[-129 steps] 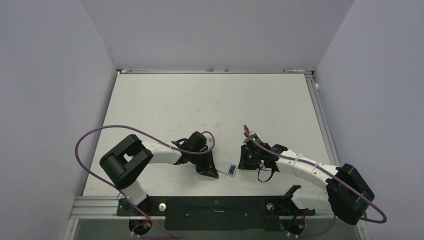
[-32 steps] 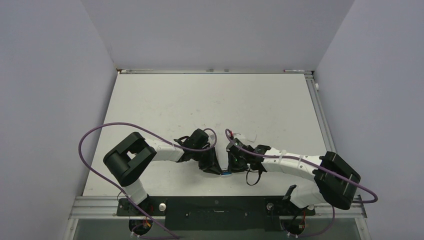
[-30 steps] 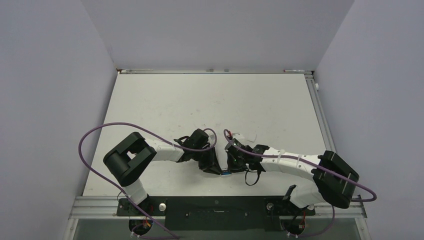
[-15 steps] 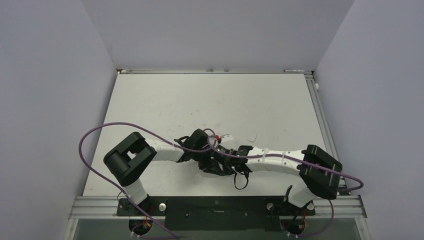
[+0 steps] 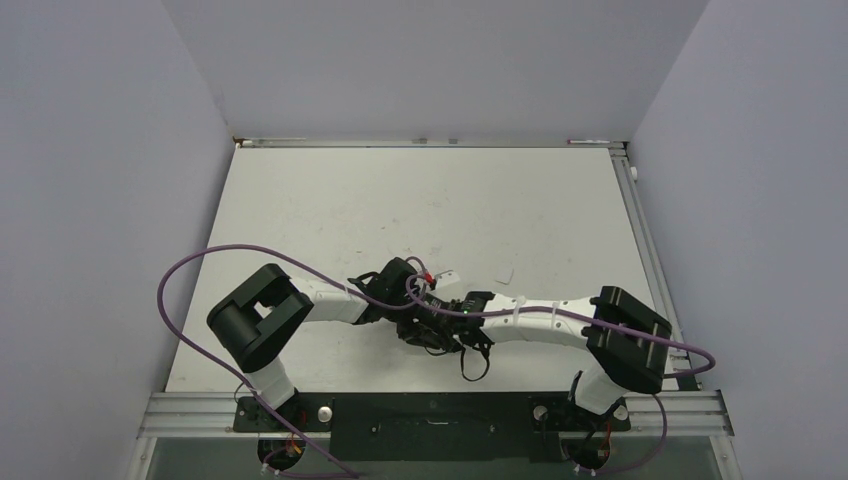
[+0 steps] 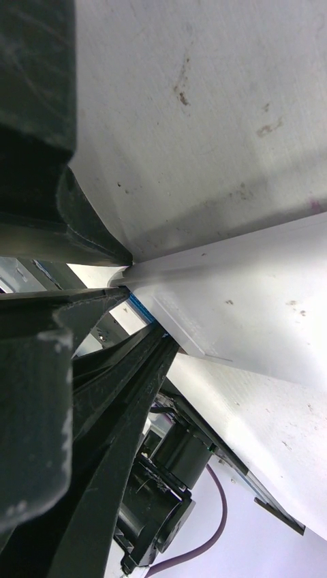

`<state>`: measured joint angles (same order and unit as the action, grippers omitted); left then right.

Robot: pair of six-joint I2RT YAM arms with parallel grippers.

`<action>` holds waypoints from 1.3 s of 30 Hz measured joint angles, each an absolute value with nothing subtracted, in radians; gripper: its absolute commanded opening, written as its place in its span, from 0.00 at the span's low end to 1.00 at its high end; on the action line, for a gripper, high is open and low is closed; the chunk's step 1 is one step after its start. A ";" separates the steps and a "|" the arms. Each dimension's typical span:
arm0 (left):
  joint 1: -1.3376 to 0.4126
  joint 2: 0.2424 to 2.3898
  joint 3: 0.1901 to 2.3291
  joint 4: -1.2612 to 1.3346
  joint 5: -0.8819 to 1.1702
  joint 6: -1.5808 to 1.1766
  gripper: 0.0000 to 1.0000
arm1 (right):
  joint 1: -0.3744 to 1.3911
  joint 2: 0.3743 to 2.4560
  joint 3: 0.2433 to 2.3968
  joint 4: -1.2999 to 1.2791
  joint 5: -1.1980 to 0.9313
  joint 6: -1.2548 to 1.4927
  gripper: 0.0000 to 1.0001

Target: Load the batteries into the remote control

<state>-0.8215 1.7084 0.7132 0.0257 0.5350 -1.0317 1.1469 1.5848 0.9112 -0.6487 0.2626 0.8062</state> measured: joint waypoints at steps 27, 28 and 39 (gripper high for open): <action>-0.822 1.652 0.765 -0.112 0.496 -0.963 0.32 | 0.714 1.347 0.968 -0.747 0.298 0.563 0.61; -0.822 1.645 0.773 -0.124 0.493 -0.958 0.32 | 0.696 1.350 0.971 -0.741 0.289 0.544 0.64; -0.820 1.527 0.799 -0.251 0.470 -0.904 0.37 | 0.513 1.476 1.005 -0.600 0.072 0.249 0.80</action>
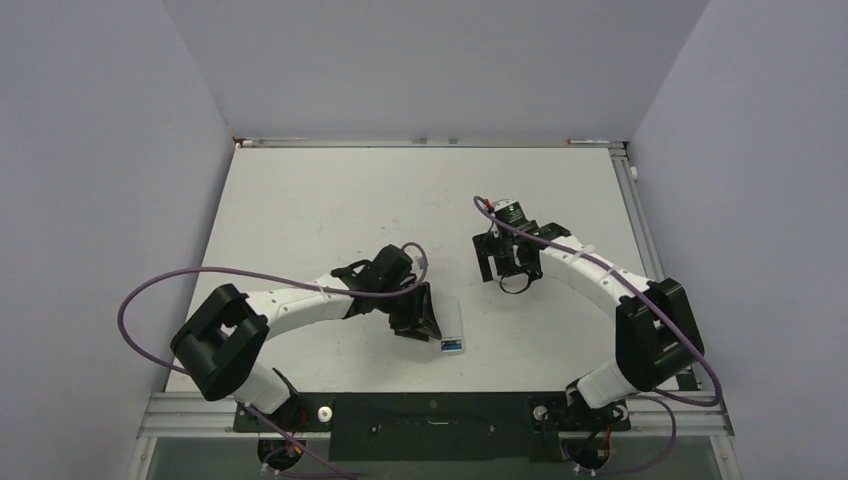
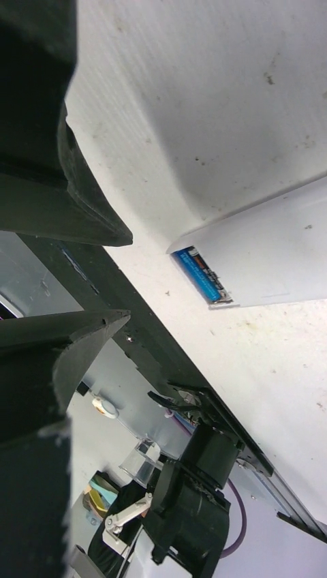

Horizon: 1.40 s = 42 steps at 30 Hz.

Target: Load the batteries into the remote control

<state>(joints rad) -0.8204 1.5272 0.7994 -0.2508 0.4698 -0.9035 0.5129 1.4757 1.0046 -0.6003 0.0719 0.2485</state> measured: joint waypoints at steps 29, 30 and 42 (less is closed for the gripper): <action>-0.702 1.265 0.711 -0.391 0.487 -0.803 0.43 | 0.283 1.826 1.158 -0.479 -0.298 0.101 0.79; -0.701 1.264 0.711 -0.391 0.487 -0.802 0.43 | 0.283 1.824 1.156 -0.476 -0.300 0.101 0.78; -0.698 1.264 0.700 -0.391 0.496 -0.799 0.44 | 0.320 1.733 1.039 -0.466 -0.283 0.111 0.71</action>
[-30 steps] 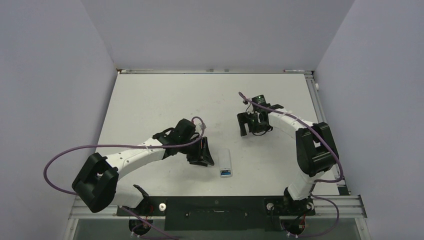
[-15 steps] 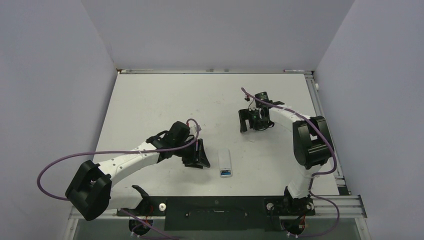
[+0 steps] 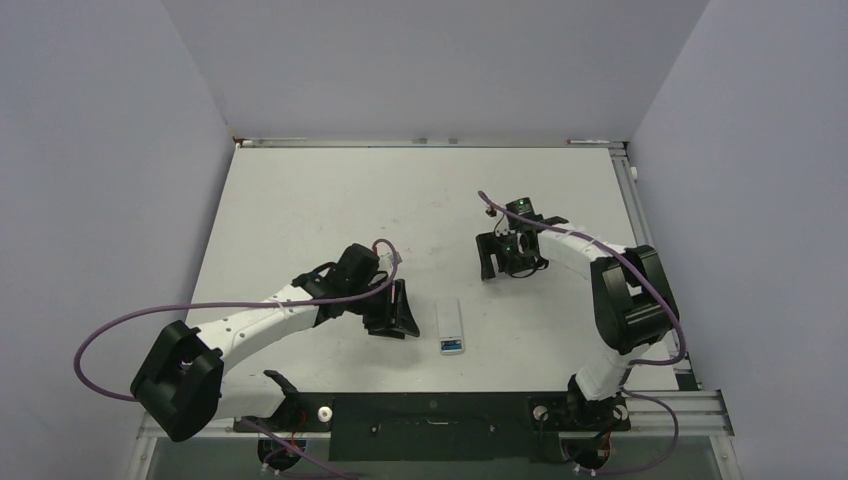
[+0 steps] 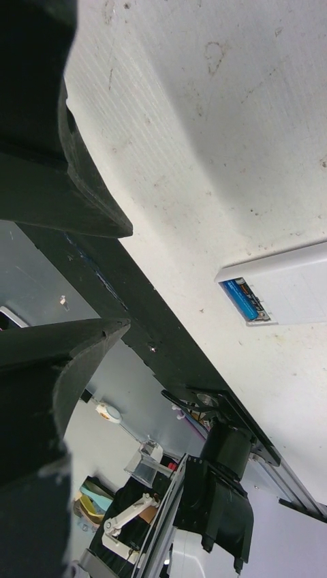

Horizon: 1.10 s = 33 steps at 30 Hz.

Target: Load the batteries into the remote control

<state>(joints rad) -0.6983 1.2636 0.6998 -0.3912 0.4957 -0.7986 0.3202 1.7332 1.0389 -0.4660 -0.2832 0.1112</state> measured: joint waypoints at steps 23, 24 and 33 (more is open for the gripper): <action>-0.698 1.264 0.695 -0.389 0.502 -0.798 0.44 | 0.467 1.658 0.939 -0.456 -0.044 0.235 0.61; -0.698 1.264 0.695 -0.389 0.502 -0.798 0.44 | 0.468 1.658 0.939 -0.456 -0.040 0.237 0.60; -0.698 1.264 0.695 -0.389 0.502 -0.799 0.44 | 0.472 1.658 0.939 -0.459 -0.033 0.229 0.60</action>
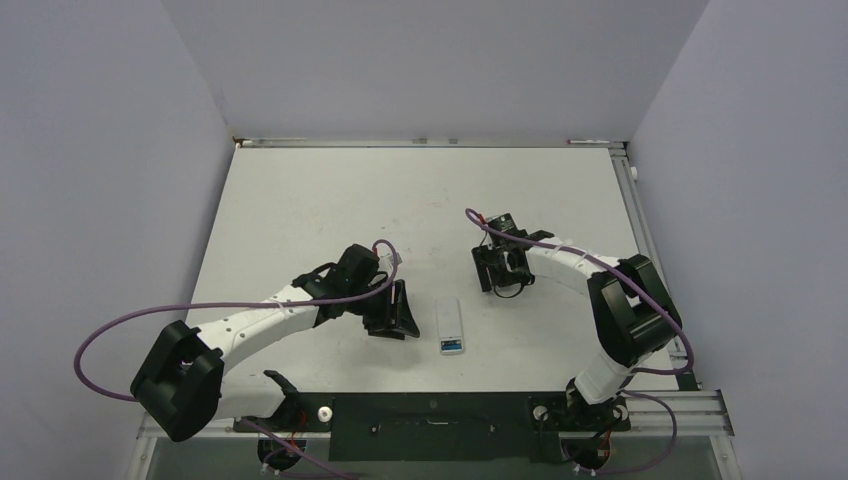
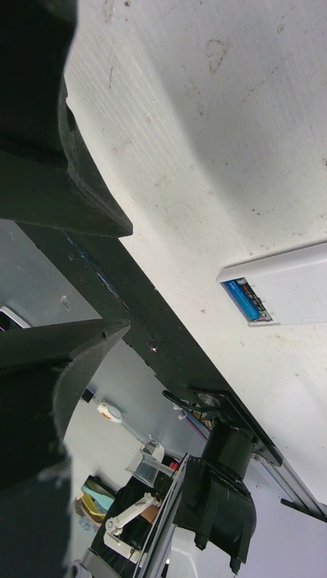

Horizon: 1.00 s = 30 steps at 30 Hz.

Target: Load the batteries into the remote control

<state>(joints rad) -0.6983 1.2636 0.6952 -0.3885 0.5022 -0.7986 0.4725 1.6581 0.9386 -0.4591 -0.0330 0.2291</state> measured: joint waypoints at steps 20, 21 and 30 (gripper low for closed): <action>-0.698 1.267 0.676 -0.370 0.507 -0.799 0.45 | 0.463 1.682 0.970 -0.488 -0.079 0.134 0.56; -0.698 1.269 0.676 -0.369 0.507 -0.799 0.45 | 0.463 1.685 0.974 -0.488 -0.080 0.131 0.55; -0.698 1.273 0.675 -0.362 0.509 -0.800 0.45 | 0.463 1.695 0.986 -0.495 -0.087 0.113 0.52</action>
<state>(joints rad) -0.6983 1.2732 0.6754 -0.3622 0.5091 -0.7998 0.4633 1.6947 0.9859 -0.4950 -0.0872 0.1131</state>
